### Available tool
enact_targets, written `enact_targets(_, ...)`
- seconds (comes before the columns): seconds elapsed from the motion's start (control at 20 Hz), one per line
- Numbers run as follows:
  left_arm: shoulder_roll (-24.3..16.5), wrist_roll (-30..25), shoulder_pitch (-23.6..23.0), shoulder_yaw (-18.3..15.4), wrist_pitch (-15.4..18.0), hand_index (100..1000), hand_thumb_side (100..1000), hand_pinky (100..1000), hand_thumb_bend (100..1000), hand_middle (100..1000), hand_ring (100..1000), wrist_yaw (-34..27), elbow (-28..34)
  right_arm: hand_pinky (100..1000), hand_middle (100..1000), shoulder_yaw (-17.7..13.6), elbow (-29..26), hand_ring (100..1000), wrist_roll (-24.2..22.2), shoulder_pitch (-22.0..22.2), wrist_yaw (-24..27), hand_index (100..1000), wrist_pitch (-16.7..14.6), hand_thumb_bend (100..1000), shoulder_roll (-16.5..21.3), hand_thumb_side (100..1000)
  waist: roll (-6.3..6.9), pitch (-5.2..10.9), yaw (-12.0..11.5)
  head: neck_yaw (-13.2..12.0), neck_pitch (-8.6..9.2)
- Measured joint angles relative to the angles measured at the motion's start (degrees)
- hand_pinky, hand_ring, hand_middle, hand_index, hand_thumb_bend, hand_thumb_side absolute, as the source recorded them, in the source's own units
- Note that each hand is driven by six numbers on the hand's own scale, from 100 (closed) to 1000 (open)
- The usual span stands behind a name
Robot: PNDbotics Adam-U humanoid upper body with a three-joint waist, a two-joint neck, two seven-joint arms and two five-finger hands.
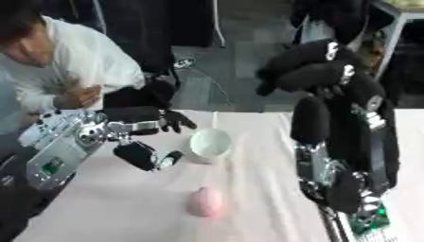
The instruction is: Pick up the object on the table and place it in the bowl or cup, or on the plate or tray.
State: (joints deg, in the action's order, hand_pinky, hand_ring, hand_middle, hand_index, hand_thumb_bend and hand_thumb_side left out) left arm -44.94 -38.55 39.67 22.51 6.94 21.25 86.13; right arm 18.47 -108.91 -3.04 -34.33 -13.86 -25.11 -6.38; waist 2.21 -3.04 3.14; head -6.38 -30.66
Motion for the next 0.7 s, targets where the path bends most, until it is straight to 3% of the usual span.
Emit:
enact_targets(0.35,0.0,-6.5,2.4,3.2,0.9,991,472,813,798,921,849,0.8,-4.0,497,619,-1.2,-1.5,606,4.7,0.4,0.0,637,1.2,100,0.0,426,0.11,0.00,0.3,0.0,0.08)
enact_targets(0.45,0.1,-8.8,3.1,4.3,0.8,987,549,824,812,921,860,0.5,-5.3,496,620,-1.3,-1.6,607,6.8,0.4,0.0,639,1.9,100,0.0,486,0.11,0.00,0.4,0.0,0.11)
enact_targets(0.7,1.1,-12.7,4.7,7.8,0.6,998,618,845,816,938,874,-0.7,-8.7,495,620,-1.4,-1.8,606,10.4,0.4,-0.5,638,3.0,100,-0.2,489,0.14,0.00,0.7,0.0,0.14)
